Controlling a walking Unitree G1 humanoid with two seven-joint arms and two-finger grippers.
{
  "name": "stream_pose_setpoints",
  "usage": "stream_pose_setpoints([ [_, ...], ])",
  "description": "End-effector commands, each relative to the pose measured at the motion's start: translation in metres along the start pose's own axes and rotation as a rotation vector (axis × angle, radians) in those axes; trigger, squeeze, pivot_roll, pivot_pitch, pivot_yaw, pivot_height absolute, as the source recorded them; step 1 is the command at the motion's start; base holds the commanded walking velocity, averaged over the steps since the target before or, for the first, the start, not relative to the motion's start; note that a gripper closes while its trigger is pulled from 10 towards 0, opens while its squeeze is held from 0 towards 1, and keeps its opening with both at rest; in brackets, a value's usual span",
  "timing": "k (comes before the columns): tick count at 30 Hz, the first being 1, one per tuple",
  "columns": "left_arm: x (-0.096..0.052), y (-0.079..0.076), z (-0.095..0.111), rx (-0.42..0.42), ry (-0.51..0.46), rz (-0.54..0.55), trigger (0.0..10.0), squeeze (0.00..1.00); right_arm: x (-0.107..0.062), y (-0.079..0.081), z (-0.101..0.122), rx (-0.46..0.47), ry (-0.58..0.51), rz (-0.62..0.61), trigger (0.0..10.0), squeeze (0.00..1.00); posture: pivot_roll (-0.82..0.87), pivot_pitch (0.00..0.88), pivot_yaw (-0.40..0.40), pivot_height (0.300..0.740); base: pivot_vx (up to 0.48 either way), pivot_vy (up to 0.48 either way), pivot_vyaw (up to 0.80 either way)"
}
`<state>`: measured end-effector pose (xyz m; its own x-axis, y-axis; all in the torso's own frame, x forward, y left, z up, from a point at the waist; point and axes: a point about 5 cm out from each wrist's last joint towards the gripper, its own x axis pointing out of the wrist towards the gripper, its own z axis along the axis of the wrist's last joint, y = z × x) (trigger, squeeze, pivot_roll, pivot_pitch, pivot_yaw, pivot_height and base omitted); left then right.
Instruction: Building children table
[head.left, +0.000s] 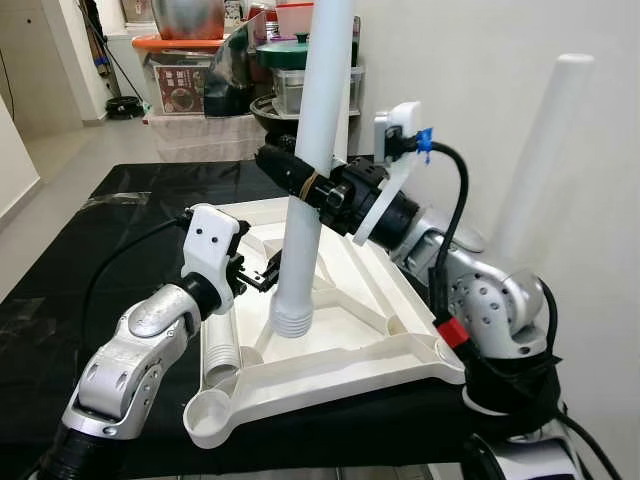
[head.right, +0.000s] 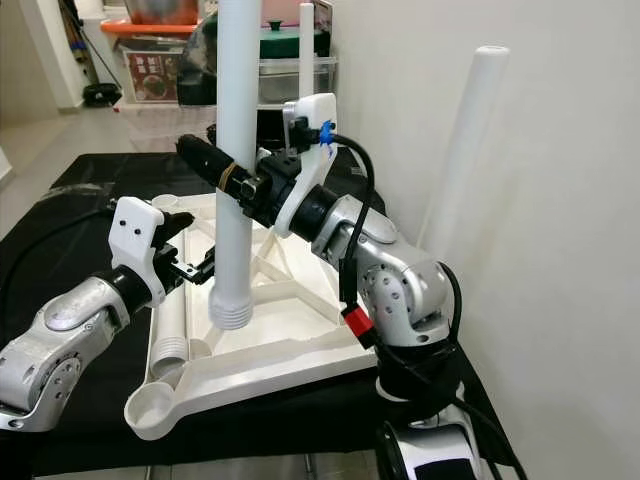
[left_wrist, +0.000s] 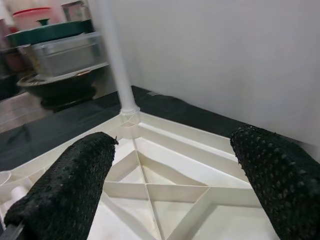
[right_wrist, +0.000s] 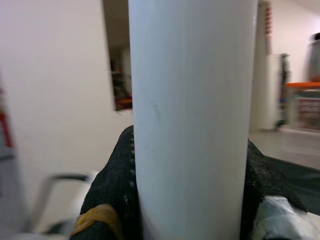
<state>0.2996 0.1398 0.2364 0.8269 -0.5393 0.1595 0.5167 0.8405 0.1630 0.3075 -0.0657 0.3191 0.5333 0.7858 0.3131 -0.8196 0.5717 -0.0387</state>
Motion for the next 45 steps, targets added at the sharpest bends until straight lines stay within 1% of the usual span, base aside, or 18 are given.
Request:
stream_pose_setpoints([
  [1,-0.002,0.003,0.003,0.000,-0.012,-0.001,10.0,0.00,-0.001,-0.005,-0.004,-0.061,0.011,-0.034,0.0,0.00,0.04,0.000,-0.009,0.740,0.000,0.000,0.00],
  [2,-0.004,0.006,0.004,-0.007,-0.014,0.006,10.0,0.00,-0.003,-0.014,-0.008,-0.121,0.034,-0.083,0.0,0.00,0.05,0.000,-0.012,0.740,0.000,0.000,0.00],
  [3,-0.004,0.006,0.004,-0.007,-0.014,0.006,10.0,0.00,-0.003,-0.014,-0.008,-0.121,0.034,-0.083,0.0,0.00,0.05,0.000,-0.012,0.740,0.000,0.000,0.00],
  [6,-0.010,0.006,0.003,-0.004,-0.005,-0.011,10.0,0.00,-0.005,-0.030,-0.012,-0.215,0.066,-0.173,0.0,0.00,0.05,0.000,-0.012,0.740,0.000,0.000,0.00],
  [13,-0.013,-0.004,0.003,-0.032,-0.007,-0.063,10.0,0.00,-0.005,-0.046,-0.005,-0.272,0.045,-0.270,0.0,0.00,0.05,0.000,-0.014,0.740,0.000,0.000,0.00],
  [16,-0.012,-0.005,0.001,-0.037,-0.004,-0.070,10.0,0.00,-0.003,-0.047,-0.002,-0.264,0.024,-0.280,0.0,0.00,0.05,0.000,-0.014,0.740,0.000,0.000,0.00],
  [17,-0.010,-0.006,-0.002,-0.045,0.002,-0.073,10.0,0.00,0.002,-0.043,0.006,-0.196,-0.046,-0.277,0.0,0.00,0.04,0.000,-0.009,0.740,0.000,0.000,0.00],
  [18,-0.010,-0.006,-0.002,-0.045,0.002,-0.073,10.0,0.00,0.002,-0.043,0.006,-0.196,-0.046,-0.277,0.0,0.00,0.04,0.000,-0.009,0.740,0.000,0.000,0.00],
  [20,-0.009,-0.006,-0.003,-0.067,-0.001,-0.080,10.0,0.00,0.008,-0.037,0.013,-0.127,-0.107,-0.265,0.0,0.00,0.04,0.000,-0.006,0.740,0.000,0.000,0.00],
  [21,-0.009,-0.006,-0.003,-0.067,-0.001,-0.080,10.0,0.00,0.008,-0.037,0.013,-0.127,-0.107,-0.265,0.0,0.00,0.04,0.000,-0.006,0.740,0.000,0.000,0.00],
  [22,-0.008,-0.006,-0.004,-0.078,-0.003,-0.083,10.0,0.00,0.011,-0.034,0.015,-0.086,-0.131,-0.252,0.0,0.00,0.03,0.000,-0.005,0.740,0.000,0.000,0.00],
  [25,-0.008,-0.006,-0.004,-0.082,-0.002,-0.084,10.0,0.00,0.014,-0.030,0.015,-0.057,-0.142,-0.235,0.0,0.00,0.03,0.000,-0.004,0.740,0.000,0.000,0.00],
  [26,-0.007,-0.006,-0.006,-0.086,0.000,-0.085,10.0,0.00,0.017,-0.020,0.011,-0.018,-0.139,-0.190,0.0,0.00,0.03,0.000,-0.007,0.740,0.000,0.000,0.00],
  [34,-0.009,-0.004,-0.008,-0.092,0.008,-0.076,10.0,0.00,0.018,-0.010,0.003,0.022,-0.126,-0.138,0.0,0.00,0.03,0.000,-0.011,0.740,0.000,0.000,0.00],
  [37,-0.009,-0.003,-0.014,-0.109,0.022,-0.062,10.0,0.00,0.020,0.004,0.001,0.091,-0.141,-0.082,0.0,0.00,0.03,0.000,-0.008,0.740,0.000,0.000,0.00],
  [39,-0.009,-0.003,-0.014,-0.109,0.022,-0.062,10.0,0.00,0.020,0.004,0.001,0.091,-0.141,-0.082,0.0,0.00,0.03,0.000,-0.008,0.740,0.000,0.000,0.00],
  [41,-0.008,-0.001,-0.018,-0.133,0.029,-0.046,10.0,0.00,0.023,0.016,0.002,0.127,-0.157,-0.040,0.0,0.00,0.03,0.000,-0.006,0.740,0.000,0.000,0.00],
  [45,-0.007,0.002,-0.022,-0.160,0.033,-0.025,10.0,0.00,0.024,0.024,0.004,0.154,-0.170,-0.009,0.0,0.00,0.03,0.000,-0.006,0.740,0.000,0.000,0.00],
])
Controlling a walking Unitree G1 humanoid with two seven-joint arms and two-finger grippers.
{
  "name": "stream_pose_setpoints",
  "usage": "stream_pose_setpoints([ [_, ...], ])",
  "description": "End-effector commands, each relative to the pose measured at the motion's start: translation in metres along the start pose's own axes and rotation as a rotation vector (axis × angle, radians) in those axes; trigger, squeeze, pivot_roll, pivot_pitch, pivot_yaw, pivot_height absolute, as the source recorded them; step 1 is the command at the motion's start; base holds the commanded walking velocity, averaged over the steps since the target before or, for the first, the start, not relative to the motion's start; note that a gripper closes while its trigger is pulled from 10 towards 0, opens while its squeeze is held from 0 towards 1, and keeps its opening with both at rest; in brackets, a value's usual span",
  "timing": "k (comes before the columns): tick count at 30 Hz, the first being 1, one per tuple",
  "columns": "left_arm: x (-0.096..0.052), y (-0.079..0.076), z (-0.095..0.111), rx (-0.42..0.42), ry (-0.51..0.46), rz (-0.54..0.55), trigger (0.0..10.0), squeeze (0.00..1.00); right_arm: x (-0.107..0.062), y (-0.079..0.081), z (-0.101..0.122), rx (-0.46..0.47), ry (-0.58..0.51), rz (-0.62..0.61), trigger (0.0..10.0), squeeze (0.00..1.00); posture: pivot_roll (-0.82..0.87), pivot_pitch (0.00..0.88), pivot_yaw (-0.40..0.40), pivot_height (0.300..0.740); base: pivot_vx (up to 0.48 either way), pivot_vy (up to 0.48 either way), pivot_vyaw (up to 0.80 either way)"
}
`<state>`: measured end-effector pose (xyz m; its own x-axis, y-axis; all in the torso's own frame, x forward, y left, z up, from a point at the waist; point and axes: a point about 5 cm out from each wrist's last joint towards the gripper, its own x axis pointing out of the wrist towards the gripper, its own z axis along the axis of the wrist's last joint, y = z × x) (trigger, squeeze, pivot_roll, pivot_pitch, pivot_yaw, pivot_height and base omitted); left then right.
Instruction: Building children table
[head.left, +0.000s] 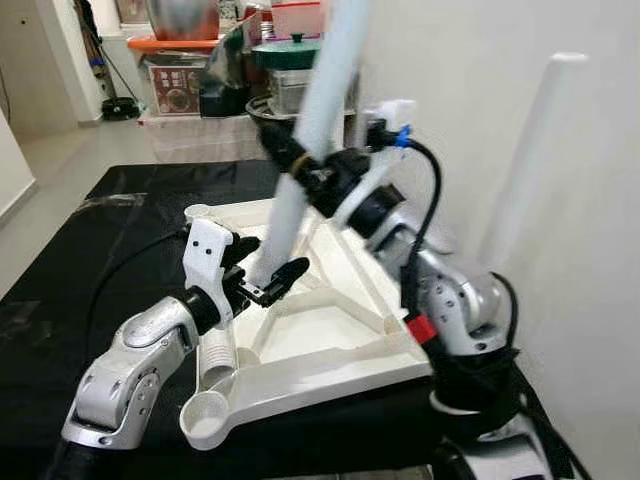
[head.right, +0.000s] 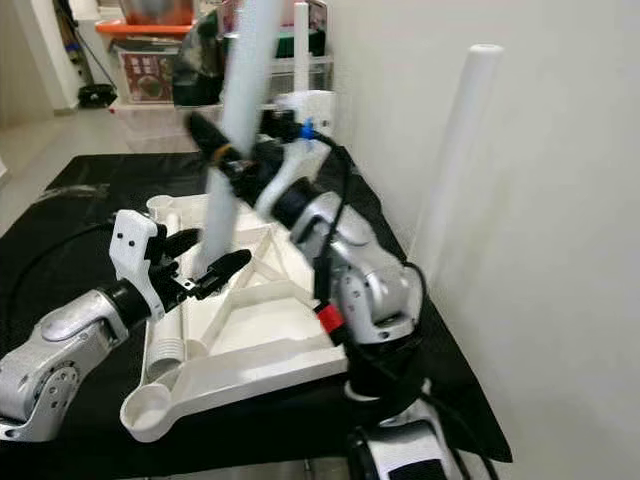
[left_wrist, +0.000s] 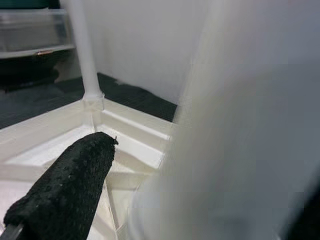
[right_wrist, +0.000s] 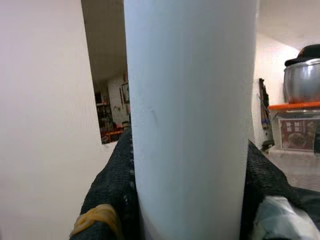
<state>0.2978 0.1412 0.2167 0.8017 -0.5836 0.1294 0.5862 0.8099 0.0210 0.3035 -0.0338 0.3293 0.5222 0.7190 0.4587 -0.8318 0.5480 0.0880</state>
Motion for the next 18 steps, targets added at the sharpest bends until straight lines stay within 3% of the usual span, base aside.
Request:
stream_pose_setpoints([
  [1,-0.0014,0.0078,-0.0039,-0.029,0.005,0.039,10.0,0.00,-0.0012,0.0064,0.0018,0.040,-0.016,0.030,0.0,0.00,0.03,0.000,-0.005,0.740,0.000,0.000,0.00],
  [8,-0.0023,0.0092,-0.0107,-0.073,0.018,0.041,9.7,0.00,-0.0017,0.0137,0.0017,0.064,-0.007,0.074,0.0,0.00,0.03,0.000,-0.007,0.740,0.000,0.000,0.00],
  [9,-0.0021,0.0076,-0.0109,-0.053,0.027,0.028,7.1,0.00,-0.0021,0.0140,0.0006,0.061,0.004,0.076,0.0,0.00,0.03,0.000,-0.007,0.740,0.000,0.000,0.00],
  [12,-0.0017,0.0058,-0.0109,-0.030,0.037,0.014,7.1,0.00,-0.0028,0.0144,-0.0003,0.058,0.016,0.076,0.0,0.00,0.03,0.000,-0.007,0.740,0.000,0.000,0.00],
  [13,-0.0014,0.0033,-0.0103,-0.006,0.038,-0.007,1.5,0.00,-0.0033,0.0144,-0.0013,0.056,0.025,0.073,0.0,0.00,0.03,0.000,-0.008,0.740,0.000,0.000,0.00],
  [14,-0.0010,0.0021,-0.0105,0.023,0.052,-0.013,0.0,0.00,-0.0038,0.0144,-0.0026,0.052,0.034,0.072,0.0,0.00,0.03,0.000,-0.008,0.740,0.000,0.000,0.00],
  [18,-0.0003,0.0011,-0.0118,0.072,0.080,-0.024,0.0,0.00,-0.0046,0.0147,-0.0052,0.046,0.050,0.073,0.0,0.00,0.03,0.000,-0.007,0.740,0.000,0.000,0.00],
])
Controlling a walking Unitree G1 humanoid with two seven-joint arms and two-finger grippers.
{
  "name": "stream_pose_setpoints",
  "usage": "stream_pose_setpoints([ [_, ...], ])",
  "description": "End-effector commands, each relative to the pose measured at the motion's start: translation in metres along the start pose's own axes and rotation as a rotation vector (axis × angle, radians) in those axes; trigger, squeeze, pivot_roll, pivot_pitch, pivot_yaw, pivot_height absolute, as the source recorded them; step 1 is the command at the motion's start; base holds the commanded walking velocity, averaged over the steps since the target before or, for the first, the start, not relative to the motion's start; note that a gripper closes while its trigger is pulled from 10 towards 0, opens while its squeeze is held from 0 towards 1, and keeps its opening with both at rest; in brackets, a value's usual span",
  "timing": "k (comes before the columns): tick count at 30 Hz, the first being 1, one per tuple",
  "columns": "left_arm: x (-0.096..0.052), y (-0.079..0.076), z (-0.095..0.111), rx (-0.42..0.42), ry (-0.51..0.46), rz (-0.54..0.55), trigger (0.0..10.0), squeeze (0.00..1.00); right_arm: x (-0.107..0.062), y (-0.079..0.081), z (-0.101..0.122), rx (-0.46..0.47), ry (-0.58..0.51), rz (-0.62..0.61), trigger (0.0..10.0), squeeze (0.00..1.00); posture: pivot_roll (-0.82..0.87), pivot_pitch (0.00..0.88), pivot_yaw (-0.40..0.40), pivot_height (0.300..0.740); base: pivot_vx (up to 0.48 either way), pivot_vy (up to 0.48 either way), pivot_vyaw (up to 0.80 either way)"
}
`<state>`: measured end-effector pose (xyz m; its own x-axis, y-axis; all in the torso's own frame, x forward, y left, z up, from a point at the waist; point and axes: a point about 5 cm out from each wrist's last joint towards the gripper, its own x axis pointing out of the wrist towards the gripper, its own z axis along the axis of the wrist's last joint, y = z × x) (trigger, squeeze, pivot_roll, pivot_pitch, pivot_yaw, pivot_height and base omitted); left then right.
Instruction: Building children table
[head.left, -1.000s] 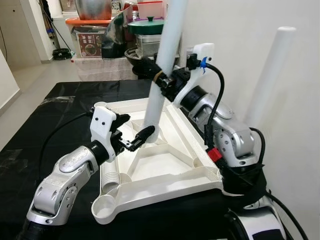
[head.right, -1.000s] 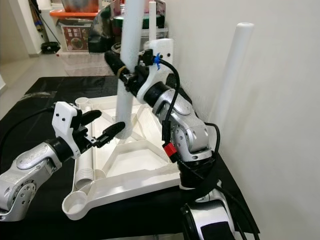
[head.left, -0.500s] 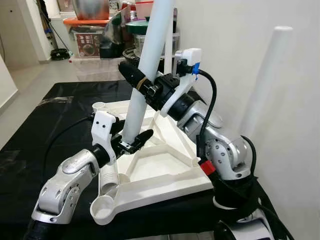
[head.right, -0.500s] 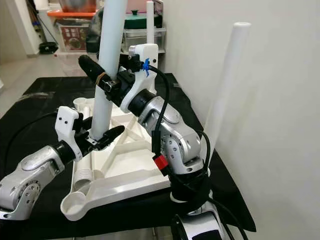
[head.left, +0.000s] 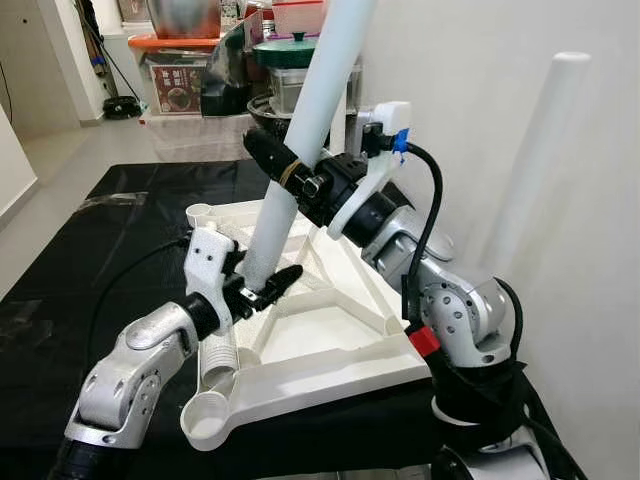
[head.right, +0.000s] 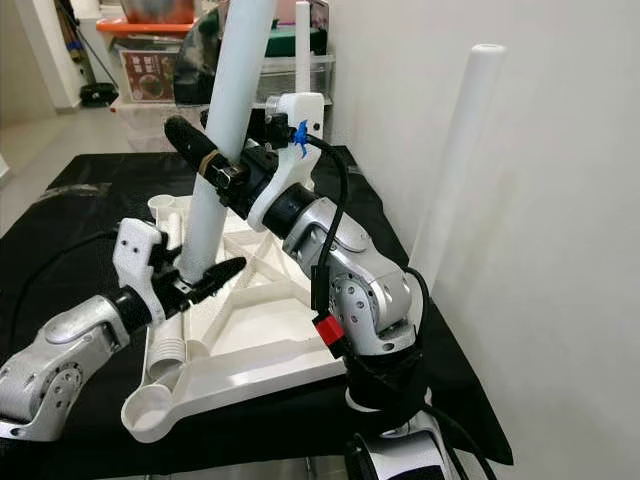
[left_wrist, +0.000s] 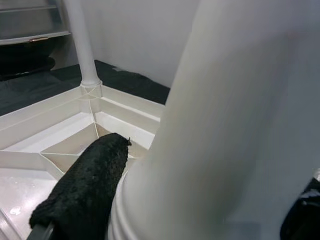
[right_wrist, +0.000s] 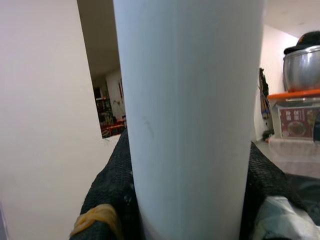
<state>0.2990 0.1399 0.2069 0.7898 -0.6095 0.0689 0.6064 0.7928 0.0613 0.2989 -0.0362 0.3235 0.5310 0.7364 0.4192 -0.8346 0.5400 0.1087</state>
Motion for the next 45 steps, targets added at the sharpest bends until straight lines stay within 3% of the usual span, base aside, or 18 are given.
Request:
stream_pose_setpoints([
  [1,-0.001,0.002,-0.002,0.034,0.021,0.007,0.0,0.00,0.002,0.013,-0.002,0.022,0.007,0.075,0.0,0.00,0.03,0.000,-0.007,0.740,0.000,0.000,0.00],
  [4,-0.001,-0.001,-0.007,0.081,0.069,-0.010,0.0,0.00,0.002,0.014,-0.007,0.009,0.033,0.084,0.0,0.00,0.03,0.000,-0.008,0.740,0.000,0.000,0.00],
  [12,-0.002,-0.003,-0.010,0.097,0.101,-0.023,0.0,0.00,0.002,0.015,-0.010,-0.003,0.046,0.095,0.0,0.00,0.03,0.000,-0.006,0.740,0.000,0.000,0.00],
  [19,-0.005,-0.005,-0.022,0.099,0.196,-0.041,0.0,0.00,0.006,0.018,-0.007,-0.068,0.045,0.124,0.0,0.00,0.04,0.000,0.000,0.740,0.000,0.000,0.00],
  [22,-0.005,-0.002,-0.026,0.139,0.260,-0.037,0.0,0.00,0.007,0.021,-0.006,-0.113,0.046,0.148,0.0,0.00,0.04,0.000,0.002,0.740,0.000,0.000,0.00],
  [24,-0.005,0.000,-0.025,0.174,0.268,-0.030,0.0,0.00,0.008,0.021,-0.006,-0.117,0.042,0.154,0.0,0.00,0.04,0.000,0.002,0.740,0.000,0.000,0.00],
  [30,-0.004,0.001,-0.022,0.179,0.242,-0.025,0.0,0.00,0.008,0.021,-0.006,-0.121,0.032,0.145,0.0,0.00,0.04,0.000,0.002,0.740,0.000,0.000,0.00],
  [31,-0.003,0.002,-0.021,0.187,0.229,-0.007,2.9,0.00,0.009,0.020,-0.005,-0.124,0.026,0.142,0.0,0.00,0.04,0.000,0.003,0.740,0.000,0.000,0.00],
  [32,-0.002,0.003,-0.020,0.193,0.214,0.011,10.0,0.00,0.009,0.020,-0.005,-0.126,0.023,0.141,0.0,0.00,0.04,0.000,0.003,0.740,0.000,0.000,0.00],
  [37,-0.001,0.003,-0.016,0.201,0.181,0.032,10.0,0.00,0.009,0.019,-0.004,-0.132,0.020,0.142,0.0,0.00,0.04,0.000,0.002,0.740,0.000,0.000,0.00],
  [38,-0.001,0.002,-0.015,0.195,0.161,0.024,0.0,0.00,0.009,0.019,-0.004,-0.133,0.020,0.143,0.0,0.00,0.04,0.000,0.001,0.740,0.000,0.000,0.00],
  [45,-0.002,0.000,-0.012,0.212,0.130,-0.008,0.0,0.00,0.009,0.018,-0.005,-0.135,0.021,0.139,0.0,0.00,0.04,0.000,0.001,0.740,0.000,0.000,0.00],
])
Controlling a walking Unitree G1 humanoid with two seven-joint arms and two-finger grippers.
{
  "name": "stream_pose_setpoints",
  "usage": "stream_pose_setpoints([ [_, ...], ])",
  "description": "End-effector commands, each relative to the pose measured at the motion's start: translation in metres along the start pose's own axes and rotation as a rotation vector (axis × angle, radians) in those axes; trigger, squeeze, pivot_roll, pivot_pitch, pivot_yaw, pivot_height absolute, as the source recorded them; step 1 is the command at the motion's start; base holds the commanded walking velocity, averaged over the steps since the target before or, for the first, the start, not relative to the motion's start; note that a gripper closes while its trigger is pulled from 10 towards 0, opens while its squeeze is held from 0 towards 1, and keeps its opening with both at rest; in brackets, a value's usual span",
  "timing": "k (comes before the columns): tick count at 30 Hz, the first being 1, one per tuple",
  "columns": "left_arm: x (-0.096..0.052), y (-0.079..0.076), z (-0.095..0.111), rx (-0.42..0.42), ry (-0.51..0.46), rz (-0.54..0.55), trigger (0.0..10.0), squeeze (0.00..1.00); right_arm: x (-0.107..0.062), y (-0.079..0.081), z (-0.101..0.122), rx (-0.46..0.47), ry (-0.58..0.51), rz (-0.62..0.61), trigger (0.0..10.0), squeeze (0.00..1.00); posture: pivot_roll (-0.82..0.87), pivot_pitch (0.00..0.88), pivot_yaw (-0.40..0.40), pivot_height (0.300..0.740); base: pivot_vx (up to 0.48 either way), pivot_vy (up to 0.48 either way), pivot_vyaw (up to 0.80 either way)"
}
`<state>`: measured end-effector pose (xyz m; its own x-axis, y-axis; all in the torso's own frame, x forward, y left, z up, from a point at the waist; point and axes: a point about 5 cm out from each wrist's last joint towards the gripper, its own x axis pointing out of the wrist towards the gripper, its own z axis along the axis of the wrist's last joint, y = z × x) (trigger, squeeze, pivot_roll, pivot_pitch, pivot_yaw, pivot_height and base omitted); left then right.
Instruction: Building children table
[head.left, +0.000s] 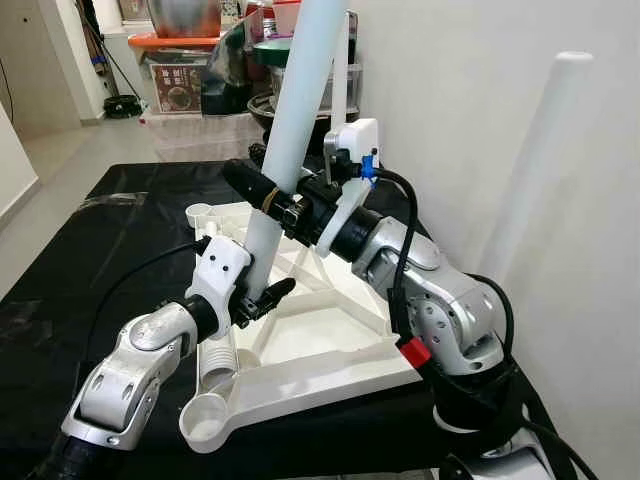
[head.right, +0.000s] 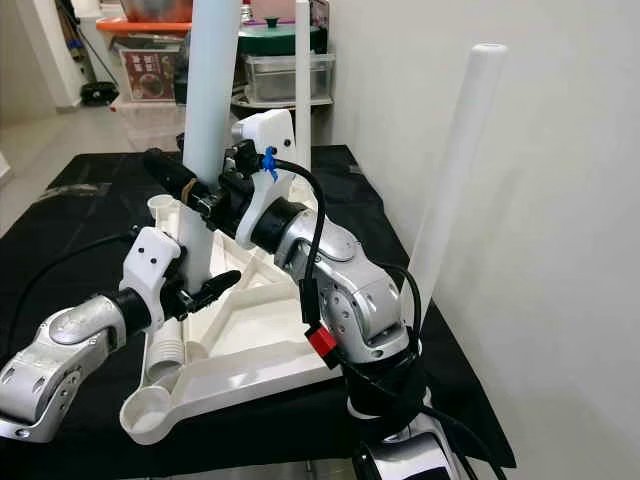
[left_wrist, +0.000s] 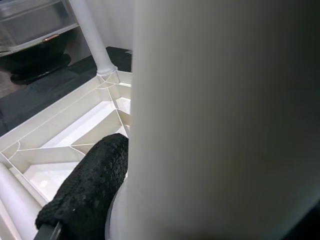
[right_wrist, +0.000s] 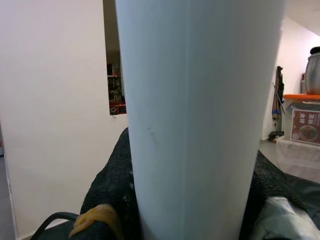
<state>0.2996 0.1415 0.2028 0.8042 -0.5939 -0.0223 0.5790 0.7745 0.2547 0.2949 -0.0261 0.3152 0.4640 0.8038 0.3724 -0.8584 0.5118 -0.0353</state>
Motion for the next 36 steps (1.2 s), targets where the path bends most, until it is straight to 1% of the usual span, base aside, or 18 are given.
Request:
stream_pose_setpoints([
  [1,-0.001,-0.004,-0.008,0.025,0.036,-0.022,0.0,0.00,0.008,0.008,0.007,-0.020,-0.035,0.042,0.0,0.00,0.04,0.000,0.000,0.740,0.000,0.000,0.00],
  [5,-0.001,-0.003,-0.011,0.033,0.056,-0.011,0.0,0.00,0.008,0.006,0.006,-0.022,-0.024,0.031,0.0,0.00,0.04,0.000,0.000,0.740,0.000,0.000,0.00],
  [6,0.000,-0.002,-0.012,0.039,0.069,-0.002,8.6,0.00,0.008,0.005,0.005,-0.025,-0.010,0.019,10.0,0.00,0.04,0.000,0.002,0.740,0.000,0.000,0.00],
  [7,-0.001,-0.003,-0.013,0.044,0.075,-0.005,10.0,0.00,0.008,0.004,0.005,-0.024,-0.006,0.011,10.0,0.00,0.04,0.000,0.002,0.740,0.000,0.000,0.00],
  [10,-0.001,-0.003,-0.013,0.047,0.078,-0.009,10.0,0.00,0.008,0.004,0.004,-0.022,-0.005,0.007,10.0,0.00,0.04,0.000,0.002,0.740,0.000,0.000,0.00],
  [11,-0.001,-0.004,-0.013,0.049,0.076,-0.012,10.0,0.00,0.007,0.001,0.005,-0.005,-0.012,-0.007,10.0,1.00,0.04,0.000,0.001,0.740,0.000,0.000,0.00],
  [15,-0.001,-0.004,-0.008,0.063,0.057,-0.020,10.0,0.00,0.004,-0.005,0.002,0.010,-0.011,-0.040,10.0,1.00,0.04,0.000,0.001,0.740,0.000,0.000,0.00],
  [18,-0.001,-0.004,-0.007,0.067,0.050,-0.028,10.0,0.00,0.003,-0.007,0.000,0.011,-0.007,-0.050,10.0,1.00,0.04,0.000,0.001,0.740,0.000,0.000,0.00],
  [22,-0.002,-0.007,-0.004,0.077,0.030,-0.055,10.0,0.00,0.000,-0.010,-0.008,0.034,0.010,-0.075,10.0,1.00,0.04,0.000,-0.001,0.740,0.000,0.000,0.00],
  [24,-0.002,-0.005,0.000,0.075,0.014,-0.044,10.0,0.00,-0.002,-0.012,-0.017,0.068,0.031,-0.100,10.0,1.00,0.05,0.000,-0.002,0.740,0.000,0.000,0.00],
  [25,-0.002,-0.005,0.000,0.075,0.014,-0.044,10.0,0.00,-0.002,-0.012,-0.017,0.068,0.031,-0.100,10.0,1.00,0.05,0.000,-0.002,0.740,0.000,0.000,0.00],
  [27,-0.001,-0.005,0.003,0.074,0.004,-0.041,10.0,0.00,-0.004,-0.013,-0.026,0.090,0.051,-0.122,10.0,1.00,0.05,0.000,-0.002,0.740,0.000,0.000,0.00],
  [30,0.000,-0.006,0.004,0.074,0.001,-0.047,10.0,0.00,-0.005,-0.014,-0.031,0.095,0.060,-0.136,10.0,1.00,0.05,0.000,-0.001,0.740,0.000,0.000,0.00],
  [31,0.001,-0.008,0.004,0.072,-0.004,-0.059,10.0,0.00,-0.005,-0.015,-0.036,0.111,0.062,-0.155,10.0,0.00,0.05,0.000,0.000,0.740,0.000,0.000,0.00],
  [36,0.002,-0.009,0.002,0.065,-0.003,-0.064,10.0,0.00,-0.003,-0.013,-0.036,0.135,0.047,-0.154,10.0,0.00,0.05,0.000,0.000,0.740,0.000,0.000,0.00],
])
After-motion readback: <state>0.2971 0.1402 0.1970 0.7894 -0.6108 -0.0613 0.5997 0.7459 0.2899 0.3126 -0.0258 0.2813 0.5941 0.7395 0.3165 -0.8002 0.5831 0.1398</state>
